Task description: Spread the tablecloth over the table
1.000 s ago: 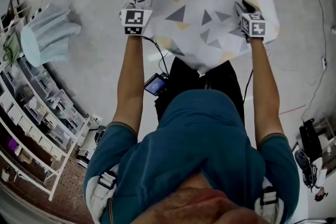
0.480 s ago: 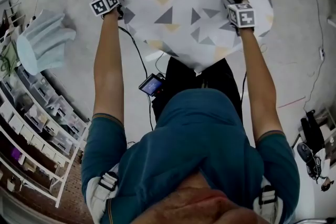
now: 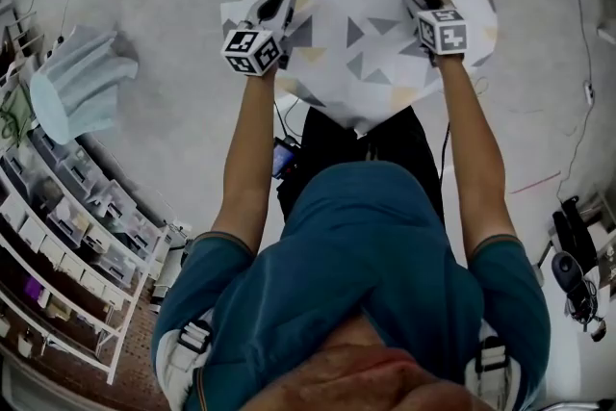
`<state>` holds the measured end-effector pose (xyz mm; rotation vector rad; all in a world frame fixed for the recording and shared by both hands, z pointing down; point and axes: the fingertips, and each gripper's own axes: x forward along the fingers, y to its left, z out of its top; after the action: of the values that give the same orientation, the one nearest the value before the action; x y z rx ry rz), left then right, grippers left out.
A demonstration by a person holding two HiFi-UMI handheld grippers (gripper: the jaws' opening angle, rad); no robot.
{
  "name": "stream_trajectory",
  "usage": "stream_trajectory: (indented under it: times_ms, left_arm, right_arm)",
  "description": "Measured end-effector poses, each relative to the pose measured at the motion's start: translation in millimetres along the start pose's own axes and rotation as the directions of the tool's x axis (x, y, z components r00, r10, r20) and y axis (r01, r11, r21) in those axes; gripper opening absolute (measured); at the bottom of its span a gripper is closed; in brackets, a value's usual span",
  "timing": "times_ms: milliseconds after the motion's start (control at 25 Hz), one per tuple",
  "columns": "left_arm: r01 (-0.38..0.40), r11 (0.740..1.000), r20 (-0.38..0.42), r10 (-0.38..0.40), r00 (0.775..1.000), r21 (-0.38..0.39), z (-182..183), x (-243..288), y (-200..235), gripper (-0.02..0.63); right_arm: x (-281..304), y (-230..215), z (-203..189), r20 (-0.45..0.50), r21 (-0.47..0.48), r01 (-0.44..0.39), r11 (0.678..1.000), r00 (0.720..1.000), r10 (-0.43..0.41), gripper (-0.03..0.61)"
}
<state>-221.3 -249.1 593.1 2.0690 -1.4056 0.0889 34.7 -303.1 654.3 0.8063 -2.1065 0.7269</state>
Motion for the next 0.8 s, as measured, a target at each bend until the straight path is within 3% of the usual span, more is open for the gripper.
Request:
stream_trajectory:
  times_ms: [160,320,440,800]
  left_arm:
    - [-0.038,0.995,-0.041,0.034,0.999,-0.096,-36,17,-2,-0.003]
    - [-0.051,0.993,-0.043,0.046,0.998,-0.107,-35,17,4,-0.002]
    - [-0.072,0.992,-0.044,0.068,0.997,-0.103,-30,21,12,-0.003]
    - [-0.113,0.988,-0.1,0.124,0.987,0.108,-19,50,21,-0.003]
  right_arm:
    - [-19,-29,1,0.061,-0.016,0.106,0.994,0.993,-0.105,0.13]
    - [-18,-52,-20,0.072,0.046,0.138,0.989,0.987,-0.141,0.033]
    - [-16,-54,-21,0.09,0.05,0.143,0.988,0.985,-0.147,0.021]
    - [-13,-56,-10,0.116,0.085,0.177,0.981,0.976,-0.186,0.012]
